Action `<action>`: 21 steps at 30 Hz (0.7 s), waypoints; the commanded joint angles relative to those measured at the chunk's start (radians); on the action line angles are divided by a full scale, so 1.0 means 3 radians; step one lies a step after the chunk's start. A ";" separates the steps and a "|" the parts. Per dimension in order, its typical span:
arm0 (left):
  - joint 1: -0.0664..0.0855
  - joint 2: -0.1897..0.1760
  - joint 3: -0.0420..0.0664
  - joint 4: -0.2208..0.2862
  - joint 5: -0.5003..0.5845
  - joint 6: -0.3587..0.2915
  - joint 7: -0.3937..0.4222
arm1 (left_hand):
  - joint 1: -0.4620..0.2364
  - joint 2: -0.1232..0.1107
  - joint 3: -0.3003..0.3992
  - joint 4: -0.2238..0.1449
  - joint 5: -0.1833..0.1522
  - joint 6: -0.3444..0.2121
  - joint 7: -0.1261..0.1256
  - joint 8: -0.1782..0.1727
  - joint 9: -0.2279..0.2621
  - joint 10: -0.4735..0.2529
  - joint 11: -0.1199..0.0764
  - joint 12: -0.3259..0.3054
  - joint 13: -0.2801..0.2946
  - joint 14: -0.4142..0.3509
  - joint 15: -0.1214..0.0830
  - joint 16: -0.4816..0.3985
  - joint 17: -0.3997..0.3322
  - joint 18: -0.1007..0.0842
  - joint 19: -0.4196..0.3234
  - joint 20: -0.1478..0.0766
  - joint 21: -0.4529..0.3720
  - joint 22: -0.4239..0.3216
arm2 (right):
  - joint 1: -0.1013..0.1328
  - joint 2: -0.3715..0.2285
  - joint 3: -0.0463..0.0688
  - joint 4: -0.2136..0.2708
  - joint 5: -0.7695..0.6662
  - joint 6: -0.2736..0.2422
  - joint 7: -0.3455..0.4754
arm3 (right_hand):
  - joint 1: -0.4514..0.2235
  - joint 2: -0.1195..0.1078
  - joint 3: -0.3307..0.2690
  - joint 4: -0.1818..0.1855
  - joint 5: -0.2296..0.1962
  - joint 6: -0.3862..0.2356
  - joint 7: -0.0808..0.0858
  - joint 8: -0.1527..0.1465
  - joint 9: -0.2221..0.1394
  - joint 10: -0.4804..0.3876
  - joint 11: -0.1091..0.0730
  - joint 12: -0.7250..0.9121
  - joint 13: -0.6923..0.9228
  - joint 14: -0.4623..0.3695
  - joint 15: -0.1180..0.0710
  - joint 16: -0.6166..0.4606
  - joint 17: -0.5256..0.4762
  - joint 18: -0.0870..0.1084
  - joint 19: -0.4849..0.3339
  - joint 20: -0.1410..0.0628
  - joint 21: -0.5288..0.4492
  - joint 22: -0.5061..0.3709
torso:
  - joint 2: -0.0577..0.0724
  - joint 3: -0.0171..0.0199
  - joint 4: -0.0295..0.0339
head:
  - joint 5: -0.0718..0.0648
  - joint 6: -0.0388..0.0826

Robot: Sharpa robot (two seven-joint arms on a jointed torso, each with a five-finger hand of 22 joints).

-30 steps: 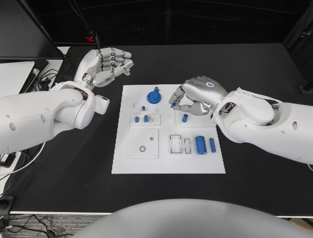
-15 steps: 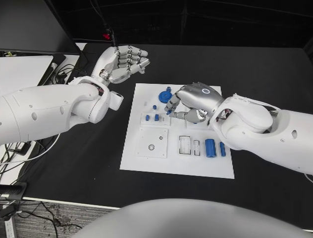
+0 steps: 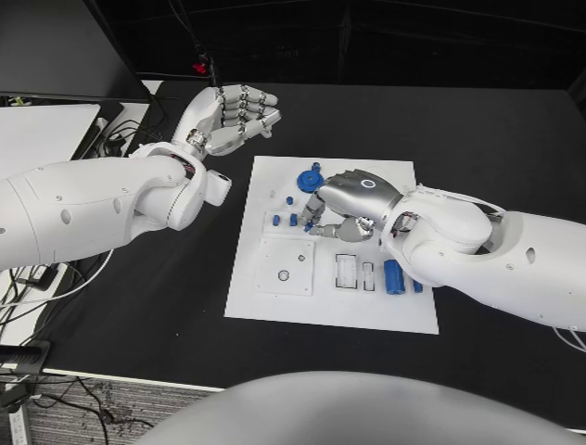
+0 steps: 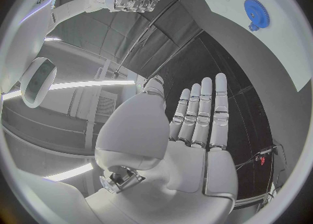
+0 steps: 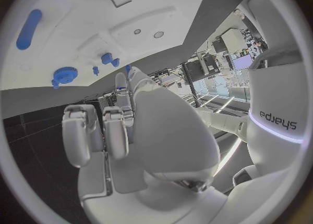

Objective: Assemble the parts on the task board

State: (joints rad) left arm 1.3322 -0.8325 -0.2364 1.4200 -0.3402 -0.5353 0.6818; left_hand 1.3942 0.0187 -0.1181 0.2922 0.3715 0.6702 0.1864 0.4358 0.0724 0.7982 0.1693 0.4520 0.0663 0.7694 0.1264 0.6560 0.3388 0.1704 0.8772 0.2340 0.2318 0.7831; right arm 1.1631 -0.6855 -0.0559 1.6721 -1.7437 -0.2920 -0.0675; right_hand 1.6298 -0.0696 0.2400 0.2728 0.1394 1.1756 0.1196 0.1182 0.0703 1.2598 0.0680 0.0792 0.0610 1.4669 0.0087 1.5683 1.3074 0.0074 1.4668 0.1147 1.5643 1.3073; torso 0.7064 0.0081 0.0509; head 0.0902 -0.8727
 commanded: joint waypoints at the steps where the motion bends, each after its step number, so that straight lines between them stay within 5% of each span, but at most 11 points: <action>1: 0.0005 0.0004 0.0003 0.0000 0.0013 -0.0001 0.0084 | 0.0003 0.0030 -0.0023 -0.0001 0.0011 -0.0017 0.0099 0.0021 -0.0005 -0.0018 -0.0006 0.0015 -0.0004 0.0023 0.0006 0.0014 -0.0003 0.0040 0.0028 -0.0001 0.0002 -0.0005 | -0.0004 0.0011 0.0001 0.0000 0.0001 0.0180 -0.0010 | -0.0013 0.0033 0.0021 -0.0002 0.0019 0.0003 0.0013 0.0002 0.0009 0.0006 0.0004 -0.0020 -0.0004 0.0346 -0.0012 0.0008 0.0878 -0.0017 0.0337 -0.0022 -0.0004 0.0863 | 0.0001 0.0001 0.0000 | -0.0004 0.0000; 21: 0.0005 0.0010 0.0003 -0.0006 0.0013 0.0003 0.0083 | 0.0003 0.0032 -0.0029 -0.0001 0.0011 -0.0020 0.0099 0.0021 -0.0005 -0.0019 -0.0006 0.0018 -0.0004 0.0021 0.0006 0.0018 -0.0008 0.0039 0.0031 -0.0002 0.0001 -0.0007 | -0.0096 0.0161 0.0001 -0.0112 -0.0011 0.0280 0.0031 | -0.0024 0.0030 0.0049 -0.0010 0.0066 -0.0017 0.0026 -0.0021 0.0005 -0.0009 0.0015 -0.0050 -0.0004 0.0346 -0.0002 0.0008 0.0878 -0.0014 0.0333 -0.0015 -0.0015 0.0856 | 0.0006 0.0001 -0.0002 | 0.0027 0.0000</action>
State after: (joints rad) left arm 1.3321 -0.8307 -0.2364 1.4177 -0.3401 -0.5353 0.6818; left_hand 1.3942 0.0187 -0.1207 0.2895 0.3715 0.6702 0.1864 0.4358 0.0724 0.7982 0.1693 0.4520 0.0664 0.7694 0.1264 0.6560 0.3373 0.1705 0.8771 0.2340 0.2318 0.7821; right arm 1.1341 -0.6401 -0.0561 1.6407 -1.7429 -0.2278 -0.0672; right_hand 1.6234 -0.0684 0.2482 0.2703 0.1563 1.1702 0.1183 0.1071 0.0704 1.2597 0.0679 0.0677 0.0610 1.4669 0.0087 1.5683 1.3073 0.0074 1.4668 0.1147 1.5642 1.3073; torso 0.7083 0.0088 0.0509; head 0.0979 -0.8727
